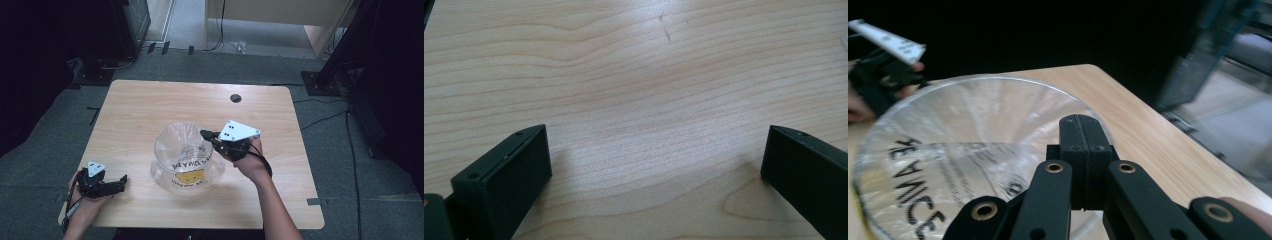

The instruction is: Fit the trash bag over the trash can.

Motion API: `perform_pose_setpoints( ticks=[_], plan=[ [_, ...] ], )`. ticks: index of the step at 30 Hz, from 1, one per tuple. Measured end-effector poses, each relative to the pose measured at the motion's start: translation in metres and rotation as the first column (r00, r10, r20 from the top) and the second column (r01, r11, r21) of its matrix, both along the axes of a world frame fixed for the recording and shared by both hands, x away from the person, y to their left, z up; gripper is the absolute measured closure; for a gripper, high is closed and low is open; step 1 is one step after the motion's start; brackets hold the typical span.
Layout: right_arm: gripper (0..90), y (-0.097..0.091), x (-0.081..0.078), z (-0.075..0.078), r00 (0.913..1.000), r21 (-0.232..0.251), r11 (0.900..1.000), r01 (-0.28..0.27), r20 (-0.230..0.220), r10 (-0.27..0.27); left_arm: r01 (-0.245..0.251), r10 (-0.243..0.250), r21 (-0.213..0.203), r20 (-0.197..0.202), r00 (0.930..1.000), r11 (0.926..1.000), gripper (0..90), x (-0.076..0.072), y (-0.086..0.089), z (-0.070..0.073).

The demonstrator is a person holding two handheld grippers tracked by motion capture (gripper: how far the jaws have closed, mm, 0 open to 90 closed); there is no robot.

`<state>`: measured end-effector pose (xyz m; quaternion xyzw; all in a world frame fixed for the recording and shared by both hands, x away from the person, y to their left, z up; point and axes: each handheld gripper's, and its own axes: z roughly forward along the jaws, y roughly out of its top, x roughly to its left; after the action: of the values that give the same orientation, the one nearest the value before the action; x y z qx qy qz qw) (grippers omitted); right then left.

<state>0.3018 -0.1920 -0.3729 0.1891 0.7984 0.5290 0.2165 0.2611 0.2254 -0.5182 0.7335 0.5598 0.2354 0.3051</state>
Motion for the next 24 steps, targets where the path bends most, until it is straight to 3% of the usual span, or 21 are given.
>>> perform_pose_setpoints(
  ticks=[3,6,13,18,20,24],
  plan=[
    [90.0,0.005,0.005,0.004,0.9967,-0.019,0.9965,-0.081,0.005,0.081,0.002,-0.002,0.001,0.0,1.0,1.0,0.0,0.0,0.0,0.0],
    [90.0,0.01,0.012,0.008,0.9855,-0.04,0.9847,-0.17,-0.003,0.17,0.004,-0.004,0.001,-0.001,1.0,1.0,0.0,0.001,0.0,0.0],
    [90.0,0.029,0.024,0.021,0.9406,-0.127,0.932,-0.339,-0.039,0.337,0.008,-0.008,0.001,-0.001,1.0,1.0,0.0,0.002,0.0,0.0],
    [90.0,0.05,0.032,0.027,0.8996,-0.194,0.8786,-0.437,-0.101,0.425,0.008,-0.008,0.001,0.0,1.0,1.0,0.0,0.002,0.0,0.0],
    [90.0,0.06,0.033,0.027,0.8831,-0.239,0.8501,-0.469,-0.13,0.451,0.009,-0.009,0.003,-0.002,1.0,1.0,0.0,0.002,0.0,0.0],
    [90.0,0.081,0.033,0.025,0.8612,-0.328,0.7967,-0.507,-0.162,0.482,0.01,-0.01,0.001,-0.001,0.9999,0.9999,0.0,0.002,0.001,0.0]
  ],
)
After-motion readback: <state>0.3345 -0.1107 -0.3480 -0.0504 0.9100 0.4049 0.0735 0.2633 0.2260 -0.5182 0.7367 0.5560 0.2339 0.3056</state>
